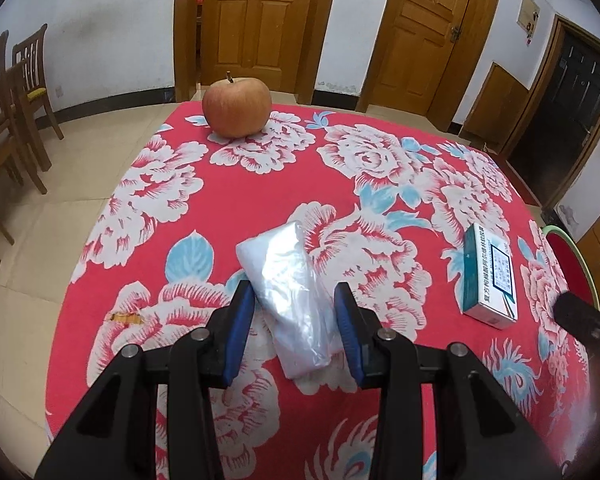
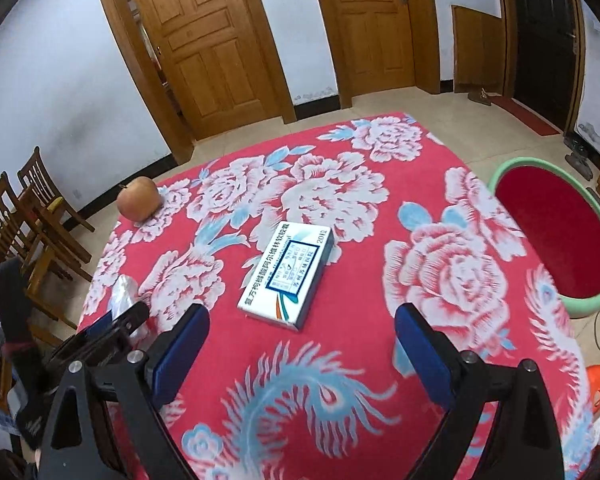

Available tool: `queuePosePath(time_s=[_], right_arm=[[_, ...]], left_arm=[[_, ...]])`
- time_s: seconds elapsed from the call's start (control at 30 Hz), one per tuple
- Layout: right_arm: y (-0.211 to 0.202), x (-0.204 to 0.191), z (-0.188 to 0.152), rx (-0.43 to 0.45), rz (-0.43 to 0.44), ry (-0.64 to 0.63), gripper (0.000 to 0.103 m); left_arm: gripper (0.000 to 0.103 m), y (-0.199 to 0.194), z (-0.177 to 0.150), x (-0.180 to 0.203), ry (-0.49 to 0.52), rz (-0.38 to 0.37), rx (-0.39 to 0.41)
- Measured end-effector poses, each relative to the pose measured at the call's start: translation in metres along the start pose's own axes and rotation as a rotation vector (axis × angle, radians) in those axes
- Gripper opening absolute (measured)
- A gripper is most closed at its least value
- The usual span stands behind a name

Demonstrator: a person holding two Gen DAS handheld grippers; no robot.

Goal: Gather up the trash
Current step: 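Grasp white medicine box with right tool while left tool holds clear bag, then carry white box over red bucket and open right tool while left holds bag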

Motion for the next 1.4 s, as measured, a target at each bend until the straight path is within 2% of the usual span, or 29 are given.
queuePosePath(time_s=[0.47, 0.67, 0.77, 0.83, 0.97, 1.17, 1.4], right_arm=[[0.053, -0.012, -0.001, -0.049, -0.039, -0.063, 0.093], [0.066, -0.016, -0.007, -0.075, -0.054, -0.087, 0.077], [0.066, -0.017, -0.008, -0.068, -0.067, -0.112, 0.061], [0.065, -0.017, -0.008, -0.068, -0.065, -0.116, 0.060], [0.056, -0.014, -0.008, -0.061, -0.042, -0.100, 0.059], [0.022, -0.007, -0.001, 0.006, -0.017, -0.079, 0.059], [-0.023, 0.023, -0.001, 0.079, -0.020, -0.036, 0.059]], left_arm=[[0.042, 0.003, -0.002, -0.001, -0.020, -0.037, 0.001], [0.042, 0.003, -0.002, -0.001, -0.020, -0.038, 0.001], [0.042, 0.003, -0.002, -0.001, -0.019, -0.038, 0.001], [0.042, 0.003, -0.002, -0.002, -0.019, -0.040, 0.001], [0.042, 0.003, -0.002, -0.002, -0.022, -0.042, 0.000], [0.042, 0.002, -0.002, -0.003, -0.021, -0.045, 0.001], [0.042, 0.000, -0.002, 0.003, -0.014, -0.042, 0.010]])
Point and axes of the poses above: each gripper's, at about its wrist camera, not at the fingertips, and y roughly the way its jaws point, x to its right, z to its top, the point moved 8 cm from there along y, roughly the way its jaws point, and after that the axes turned 3 degrees about z, right-handed, at the moved point
